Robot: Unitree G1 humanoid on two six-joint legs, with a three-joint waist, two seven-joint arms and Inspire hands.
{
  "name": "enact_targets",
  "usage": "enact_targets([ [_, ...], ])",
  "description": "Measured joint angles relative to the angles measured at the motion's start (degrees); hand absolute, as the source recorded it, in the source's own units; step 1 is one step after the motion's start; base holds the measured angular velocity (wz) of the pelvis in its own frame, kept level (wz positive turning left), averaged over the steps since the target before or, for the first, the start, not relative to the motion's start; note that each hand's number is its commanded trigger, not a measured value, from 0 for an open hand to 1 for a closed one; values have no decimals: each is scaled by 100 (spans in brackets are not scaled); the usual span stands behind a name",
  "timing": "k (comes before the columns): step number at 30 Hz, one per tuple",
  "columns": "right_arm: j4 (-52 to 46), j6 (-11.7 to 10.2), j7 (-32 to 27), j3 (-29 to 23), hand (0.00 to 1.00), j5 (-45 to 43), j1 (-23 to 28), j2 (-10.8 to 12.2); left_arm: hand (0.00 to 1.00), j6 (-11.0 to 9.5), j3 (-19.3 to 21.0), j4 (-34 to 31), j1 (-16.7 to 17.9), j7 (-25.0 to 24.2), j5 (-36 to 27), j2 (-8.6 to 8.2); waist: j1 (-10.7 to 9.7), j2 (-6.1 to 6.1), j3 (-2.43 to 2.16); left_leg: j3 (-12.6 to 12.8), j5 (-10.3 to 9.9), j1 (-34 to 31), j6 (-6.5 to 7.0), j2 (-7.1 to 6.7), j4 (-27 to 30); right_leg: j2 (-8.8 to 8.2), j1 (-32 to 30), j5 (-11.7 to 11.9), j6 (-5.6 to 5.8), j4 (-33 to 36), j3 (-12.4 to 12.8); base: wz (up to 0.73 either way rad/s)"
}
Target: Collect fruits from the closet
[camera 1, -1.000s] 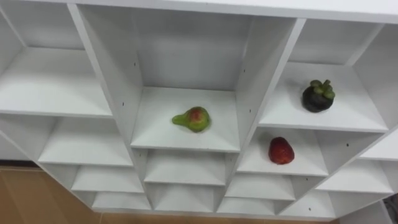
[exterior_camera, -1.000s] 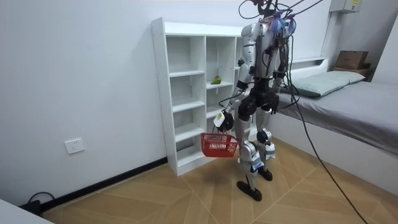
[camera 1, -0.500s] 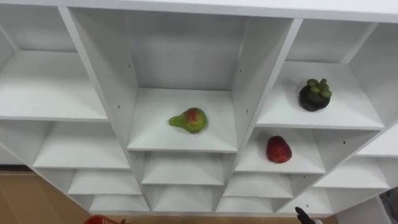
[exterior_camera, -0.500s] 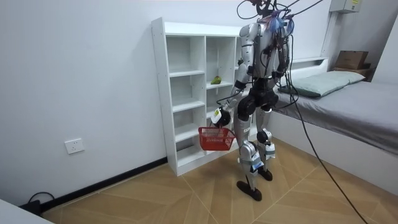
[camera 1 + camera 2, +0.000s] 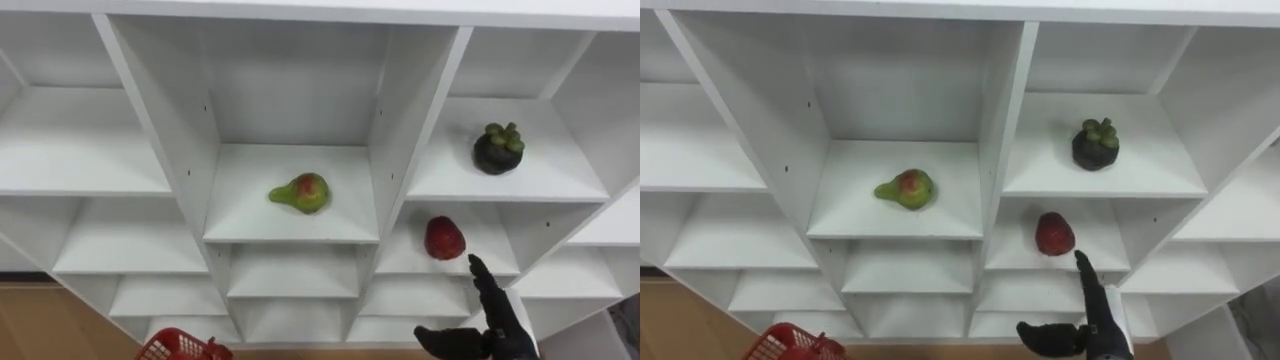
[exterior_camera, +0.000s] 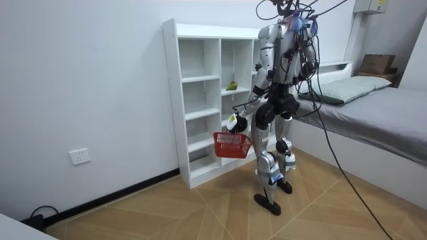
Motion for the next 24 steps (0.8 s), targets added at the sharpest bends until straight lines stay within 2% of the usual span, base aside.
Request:
enact_targets([
  [6, -646, -61, -30, 65, 0, 6, 40, 0, 100, -32, -2, 14, 72, -79, -220, 10, 24, -40, -30, 105, 27, -58, 0, 9, -6, 24, -102, 58, -11, -1, 100, -8],
  [12, -1417, -76, -292, 85, 0, -163, 51, -1, 100, -27, -3, 65, 125, -84, -213, 7, 2, 0, -19, 157, 31, -64, 2, 6, -12, 30, -130, 84, -8, 3, 158, -5],
  [21, -1913, -51, -511, 109, 0, -350, 264, -62, 100, -10, -75, 118, 134, -68, -208, 15, 12, 184, -9, 167, 38, -62, 2, 6, -28, 38, -143, 86, -9, 6, 173, 0],
  [24, -2022, -44, -594, 110, 0, -455, 271, -64, 100, 0, -141, 118, 128, -68, -208, 41, 13, 166, -5, 176, 51, -92, -1, 4, -43, 37, -182, 86, -9, 7, 181, 0],
])
